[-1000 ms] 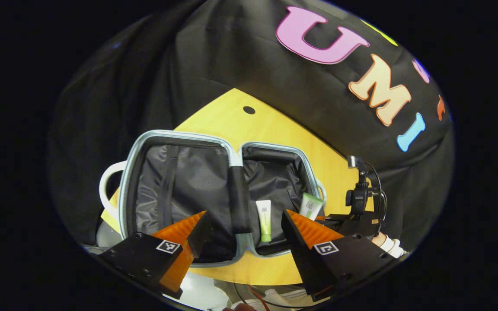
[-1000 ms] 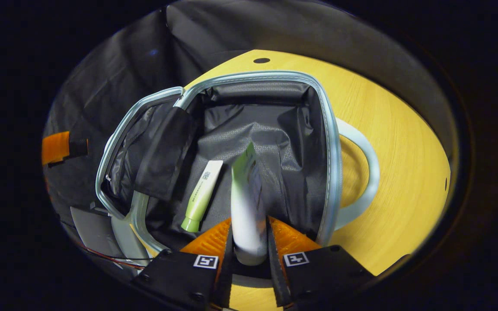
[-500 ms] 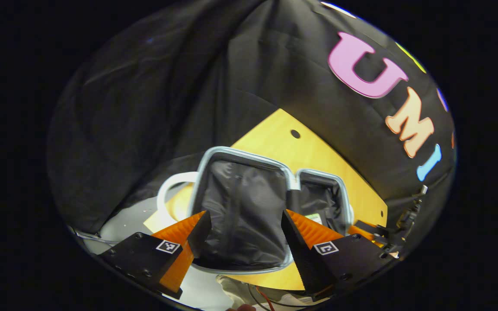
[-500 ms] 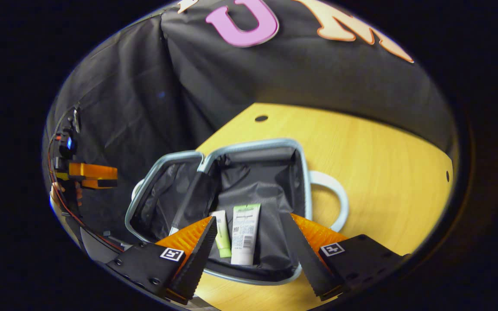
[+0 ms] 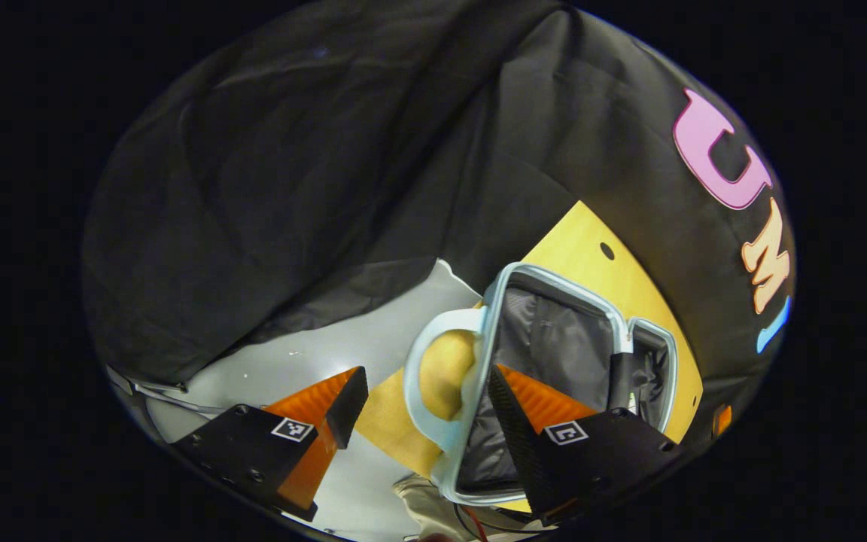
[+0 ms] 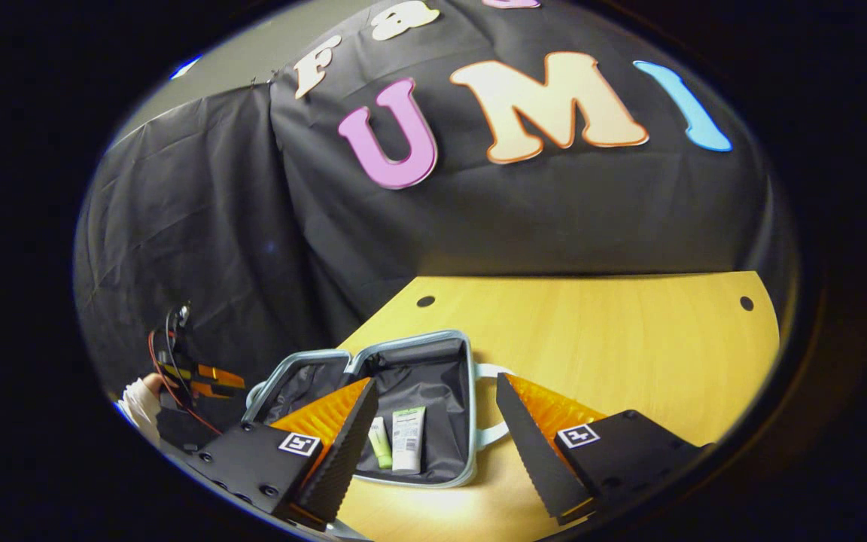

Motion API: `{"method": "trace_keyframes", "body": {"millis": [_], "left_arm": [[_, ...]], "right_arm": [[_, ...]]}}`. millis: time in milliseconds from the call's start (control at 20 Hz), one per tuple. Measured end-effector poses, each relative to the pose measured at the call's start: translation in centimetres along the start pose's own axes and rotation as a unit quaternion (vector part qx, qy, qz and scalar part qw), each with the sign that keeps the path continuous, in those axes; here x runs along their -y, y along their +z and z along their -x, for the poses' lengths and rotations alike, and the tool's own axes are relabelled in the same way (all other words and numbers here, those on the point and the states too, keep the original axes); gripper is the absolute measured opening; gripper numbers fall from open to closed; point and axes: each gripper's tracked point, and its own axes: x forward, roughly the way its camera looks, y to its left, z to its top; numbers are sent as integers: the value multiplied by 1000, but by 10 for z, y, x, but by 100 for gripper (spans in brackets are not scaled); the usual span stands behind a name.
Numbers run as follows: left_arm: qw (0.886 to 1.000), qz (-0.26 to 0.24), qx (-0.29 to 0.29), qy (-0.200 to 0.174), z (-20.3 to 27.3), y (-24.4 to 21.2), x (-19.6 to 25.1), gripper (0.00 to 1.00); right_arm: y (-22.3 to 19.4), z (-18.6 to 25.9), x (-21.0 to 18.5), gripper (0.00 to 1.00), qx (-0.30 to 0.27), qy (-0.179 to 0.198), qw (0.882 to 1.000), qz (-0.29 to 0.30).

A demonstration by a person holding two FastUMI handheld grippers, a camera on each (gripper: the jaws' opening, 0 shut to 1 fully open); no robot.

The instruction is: First open the suitcase, pack the skin care products into it, and then close the suitcase.

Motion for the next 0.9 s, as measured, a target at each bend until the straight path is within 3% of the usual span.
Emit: {"method": "trace_keyframes", "body": {"millis": [400, 500, 550, 700, 900], "left_arm": [[998, 53, -30, -27, -51, -4, -15, 86], [997, 63, -32, -25, -62, -5, -17, 77], [996, 74, -30, -26, -66, -5, -18, 66], [991, 120, -36, -40, -70, -5, -13, 17], [995, 96, -28, -28, -62, -2, -10, 10]], "right_arm": [[25, 72, 78, 98, 71, -114, 991, -20], [22, 86, 93, 98, 76, -133, 988, -32], [20, 92, 99, 98, 79, -141, 986, -36], [18, 104, 108, 98, 84, -157, 983, -37], [13, 108, 109, 98, 84, -160, 983, -33]]}}
